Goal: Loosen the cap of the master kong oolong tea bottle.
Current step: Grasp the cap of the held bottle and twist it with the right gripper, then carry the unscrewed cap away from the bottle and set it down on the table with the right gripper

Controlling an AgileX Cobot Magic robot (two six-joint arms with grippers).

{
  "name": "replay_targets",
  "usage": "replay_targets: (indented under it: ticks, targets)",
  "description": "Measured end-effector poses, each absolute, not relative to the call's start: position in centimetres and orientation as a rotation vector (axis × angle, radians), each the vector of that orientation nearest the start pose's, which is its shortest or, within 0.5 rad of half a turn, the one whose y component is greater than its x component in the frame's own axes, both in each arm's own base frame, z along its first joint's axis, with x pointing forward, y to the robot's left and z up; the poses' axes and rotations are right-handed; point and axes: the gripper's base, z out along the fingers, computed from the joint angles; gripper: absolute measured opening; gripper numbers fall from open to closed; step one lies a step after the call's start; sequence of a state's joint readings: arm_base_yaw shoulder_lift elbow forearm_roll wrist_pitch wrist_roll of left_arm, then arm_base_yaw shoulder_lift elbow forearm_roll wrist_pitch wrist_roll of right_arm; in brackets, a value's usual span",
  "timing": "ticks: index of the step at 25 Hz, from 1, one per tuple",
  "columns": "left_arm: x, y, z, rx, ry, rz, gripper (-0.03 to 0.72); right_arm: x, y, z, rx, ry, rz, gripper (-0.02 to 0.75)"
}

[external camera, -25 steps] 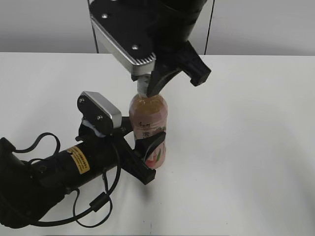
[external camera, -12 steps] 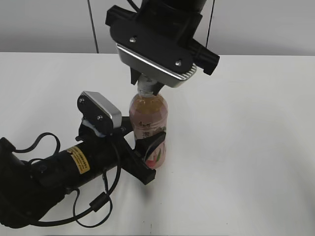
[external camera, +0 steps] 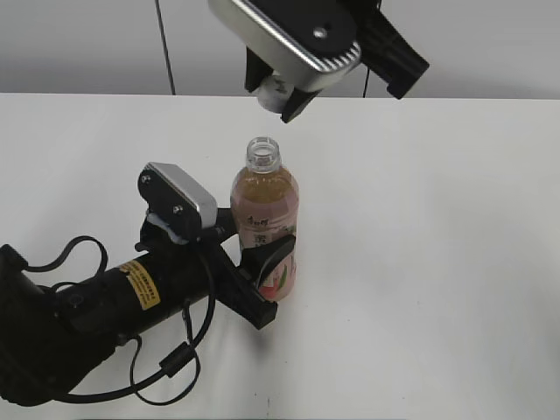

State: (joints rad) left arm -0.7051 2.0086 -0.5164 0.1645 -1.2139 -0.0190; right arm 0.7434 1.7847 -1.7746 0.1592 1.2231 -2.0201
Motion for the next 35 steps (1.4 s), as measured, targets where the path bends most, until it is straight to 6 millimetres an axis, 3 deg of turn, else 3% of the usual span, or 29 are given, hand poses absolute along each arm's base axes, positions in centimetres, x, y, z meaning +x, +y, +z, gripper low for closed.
replay_targets:
  ticks: [2, 7, 11, 15, 17, 21, 25, 29, 35]
  targets:
    - [22.4, -20.9, 10.1, 0.761, 1.637, -0.615, 0.369, 27.1, 26.6, 35.6, -2.595, 0.711, -0.163, 0.274]
    - [22.4, -20.9, 10.1, 0.768, 1.635, -0.619, 0.369, 27.8, 25.8, 35.6, -2.312, 1.394, -0.106, 0.274]
    - [22.3, -20.9, 10.1, 0.768, 1.635, -0.619, 0.369, 29.6, 24.3, 34.9, -1.854, 1.987, -0.051, 0.274]
    - [22.3, -20.9, 10.1, 0.77, 1.634, -0.621, 0.369, 32.7, 20.2, 33.5, -1.299, 2.429, -0.06, 0.274]
    - [22.3, -20.9, 10.1, 0.77, 1.634, -0.621, 0.369, 34.3, 16.9, 32.2, -1.055, 2.593, -0.067, 0.274]
    - [22.3, -20.9, 10.1, 0.77, 1.634, -0.621, 0.369, 35.2, 10.0, 27.5, -0.71, 2.884, -0.108, 0.273]
    - [22.3, -20.9, 10.1, 0.77, 1.634, -0.621, 0.369, 33.5, 5.0, 21.8, -0.471, 3.11, -0.119, 0.273]
    - [22.3, -20.9, 10.1, 0.77, 1.634, -0.621, 0.369, 32.0, 4.1, 17.2, -0.326, 3.124, 0.0, 0.273]
    - [22.3, -20.9, 10.1, 0.77, 1.634, -0.621, 0.369, 31.9, 4.6, 13.0, -0.252, 3.161, 0.082, 0.273]
